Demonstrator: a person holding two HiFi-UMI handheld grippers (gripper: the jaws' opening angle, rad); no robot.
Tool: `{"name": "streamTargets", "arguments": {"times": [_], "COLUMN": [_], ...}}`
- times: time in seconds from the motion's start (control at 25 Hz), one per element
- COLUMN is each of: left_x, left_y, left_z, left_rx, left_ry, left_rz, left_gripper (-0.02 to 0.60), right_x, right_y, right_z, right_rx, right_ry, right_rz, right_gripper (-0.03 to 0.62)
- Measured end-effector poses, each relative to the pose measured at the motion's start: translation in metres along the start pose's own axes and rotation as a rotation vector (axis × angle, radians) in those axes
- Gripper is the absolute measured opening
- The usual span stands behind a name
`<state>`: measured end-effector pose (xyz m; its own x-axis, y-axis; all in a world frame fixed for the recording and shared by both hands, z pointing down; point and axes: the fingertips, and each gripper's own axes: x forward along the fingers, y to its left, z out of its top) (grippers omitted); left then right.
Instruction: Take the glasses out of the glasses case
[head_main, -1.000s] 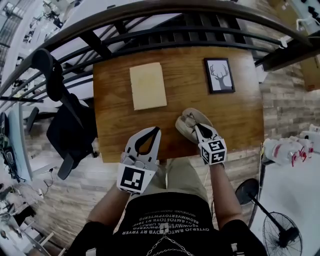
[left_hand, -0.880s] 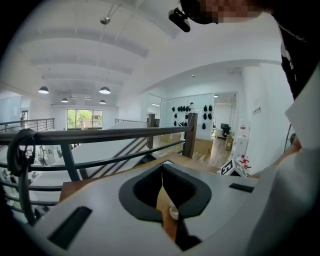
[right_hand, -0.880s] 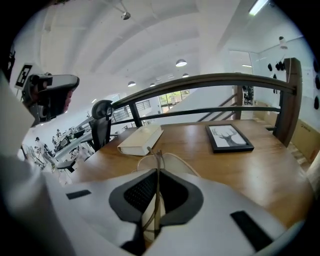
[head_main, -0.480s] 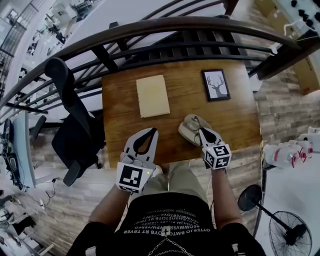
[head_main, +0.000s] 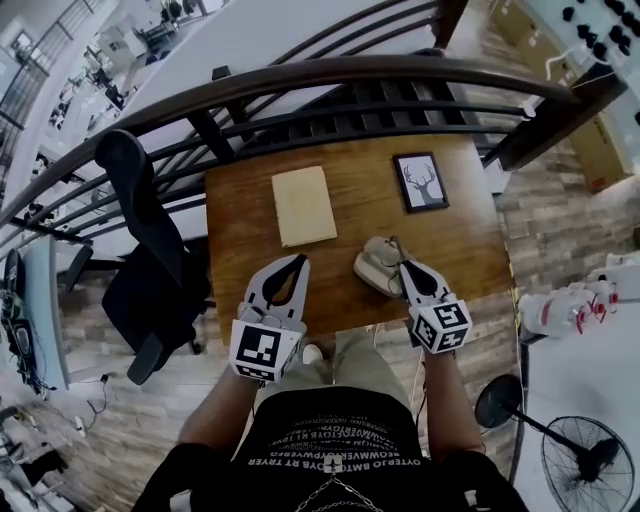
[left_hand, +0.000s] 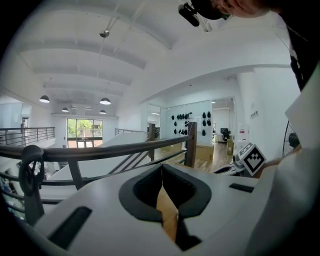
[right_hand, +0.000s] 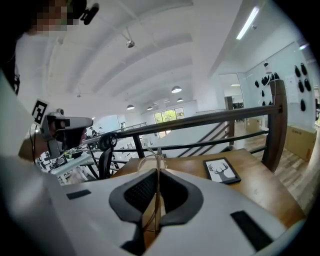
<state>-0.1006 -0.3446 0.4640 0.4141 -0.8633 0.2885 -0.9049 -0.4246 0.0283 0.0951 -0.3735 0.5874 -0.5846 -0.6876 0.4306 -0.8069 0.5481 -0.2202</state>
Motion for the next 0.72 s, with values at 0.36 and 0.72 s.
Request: {"name": "streamTargets", "arguments": {"times": [0.36,0.72], "left_x": [-0.008,-0.027], "left_y": [0.004,0.002], "left_z": [0.01,0.022], "left_rx": [0.017,0.03], "left_ry": [-0.016,-0.02], "left_rz": [-0.023,-0.043], "left_gripper": [0.029,0.029], "right_x": [-0.038,-0.077], "right_y": [0.035,0.078], "right_z": [0.064,0.103], "right_rx": [-0.047,-0.087], "right_ry": [-0.132,-0.225], "right_rz": [0.001,0.027], "right_gripper": [0.028,0.028]}}
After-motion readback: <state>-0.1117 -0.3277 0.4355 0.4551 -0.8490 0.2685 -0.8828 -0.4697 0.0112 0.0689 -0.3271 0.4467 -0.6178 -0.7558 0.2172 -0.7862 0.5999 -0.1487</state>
